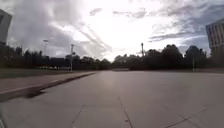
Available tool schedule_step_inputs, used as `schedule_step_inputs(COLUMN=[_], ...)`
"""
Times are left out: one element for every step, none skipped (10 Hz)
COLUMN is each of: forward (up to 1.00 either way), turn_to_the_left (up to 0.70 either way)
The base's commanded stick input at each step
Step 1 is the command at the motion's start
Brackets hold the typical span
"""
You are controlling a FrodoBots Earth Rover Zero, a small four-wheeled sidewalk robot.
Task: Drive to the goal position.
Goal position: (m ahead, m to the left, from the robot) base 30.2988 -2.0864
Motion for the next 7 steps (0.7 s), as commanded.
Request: schedule_step_inputs(forward=[0.7,0.7,0.7,0.7,0.7,0.7,0.7], turn_to_the_left=[0.0,0.0,0.0,0.0,0.0,0.0,0.0])
